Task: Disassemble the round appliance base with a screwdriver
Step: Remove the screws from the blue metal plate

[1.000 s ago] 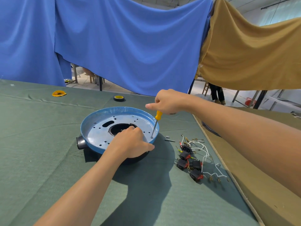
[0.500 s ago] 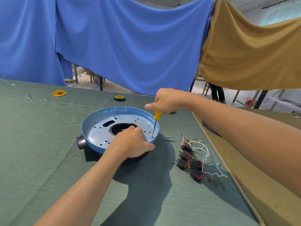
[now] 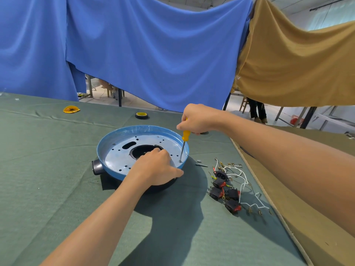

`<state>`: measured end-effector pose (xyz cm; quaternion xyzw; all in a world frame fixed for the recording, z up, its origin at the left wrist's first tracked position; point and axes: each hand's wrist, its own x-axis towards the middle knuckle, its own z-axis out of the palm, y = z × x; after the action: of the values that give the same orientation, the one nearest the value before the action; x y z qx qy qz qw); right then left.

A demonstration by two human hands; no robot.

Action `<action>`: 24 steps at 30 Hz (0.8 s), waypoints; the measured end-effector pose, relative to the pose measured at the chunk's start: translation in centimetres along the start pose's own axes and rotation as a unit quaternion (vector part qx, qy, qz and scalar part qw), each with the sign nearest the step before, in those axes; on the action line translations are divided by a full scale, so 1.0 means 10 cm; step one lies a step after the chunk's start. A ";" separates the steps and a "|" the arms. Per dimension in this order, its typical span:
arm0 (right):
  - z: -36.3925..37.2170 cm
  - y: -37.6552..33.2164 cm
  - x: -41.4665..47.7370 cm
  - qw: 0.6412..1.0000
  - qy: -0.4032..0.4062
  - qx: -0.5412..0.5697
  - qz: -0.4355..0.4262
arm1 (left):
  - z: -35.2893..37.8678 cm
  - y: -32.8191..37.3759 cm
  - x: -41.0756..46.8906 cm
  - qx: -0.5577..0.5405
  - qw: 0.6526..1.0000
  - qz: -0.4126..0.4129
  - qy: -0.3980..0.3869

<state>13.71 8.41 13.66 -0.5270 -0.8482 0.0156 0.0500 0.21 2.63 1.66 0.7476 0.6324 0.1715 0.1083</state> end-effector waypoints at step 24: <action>0.00 0.05 0.03 0.999 0.004 0.008 0.034 | 0.02 -0.02 0.02 0.000 1.000 -0.002 0.004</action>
<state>14.02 8.95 13.59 -0.5553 -0.8294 0.0217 0.0574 0.15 2.90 1.43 0.7457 0.6345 0.1737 0.1061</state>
